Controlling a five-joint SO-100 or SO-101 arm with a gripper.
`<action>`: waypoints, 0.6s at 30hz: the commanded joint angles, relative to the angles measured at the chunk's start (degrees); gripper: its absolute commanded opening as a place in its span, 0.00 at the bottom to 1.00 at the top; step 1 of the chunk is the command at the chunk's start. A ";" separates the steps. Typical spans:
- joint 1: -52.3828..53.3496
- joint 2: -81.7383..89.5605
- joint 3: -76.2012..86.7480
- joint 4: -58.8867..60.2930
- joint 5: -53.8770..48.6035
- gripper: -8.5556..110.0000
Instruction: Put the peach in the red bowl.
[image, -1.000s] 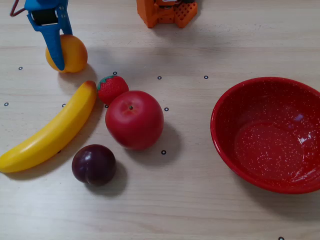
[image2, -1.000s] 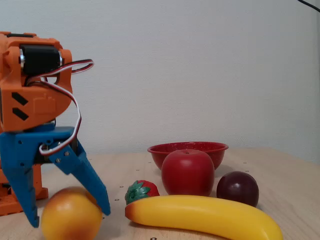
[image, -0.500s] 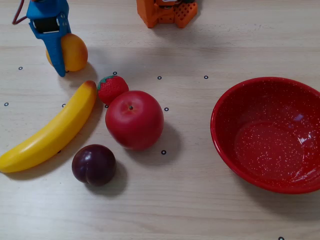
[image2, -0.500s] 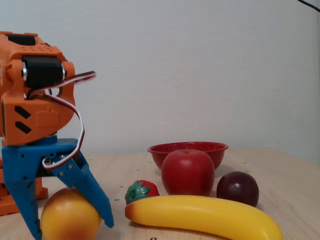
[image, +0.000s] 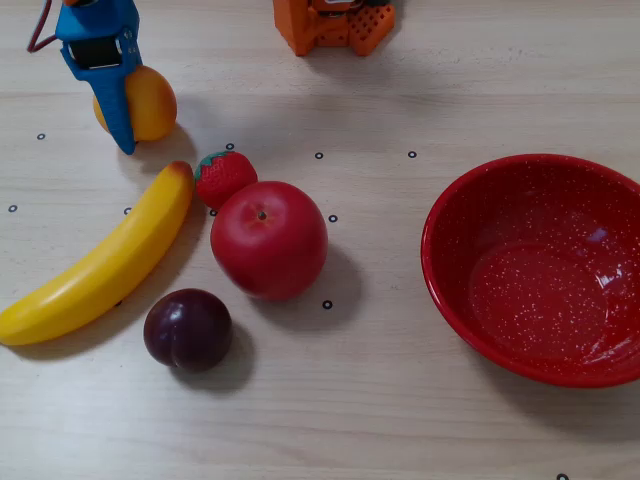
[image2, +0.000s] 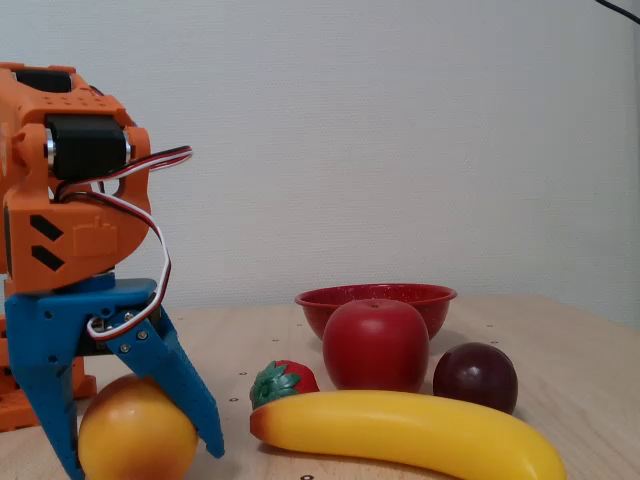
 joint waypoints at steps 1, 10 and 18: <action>1.93 2.46 -0.53 -1.23 2.37 0.22; 1.58 3.96 -4.04 1.85 -0.35 0.07; 6.24 10.02 -28.04 24.26 -10.28 0.07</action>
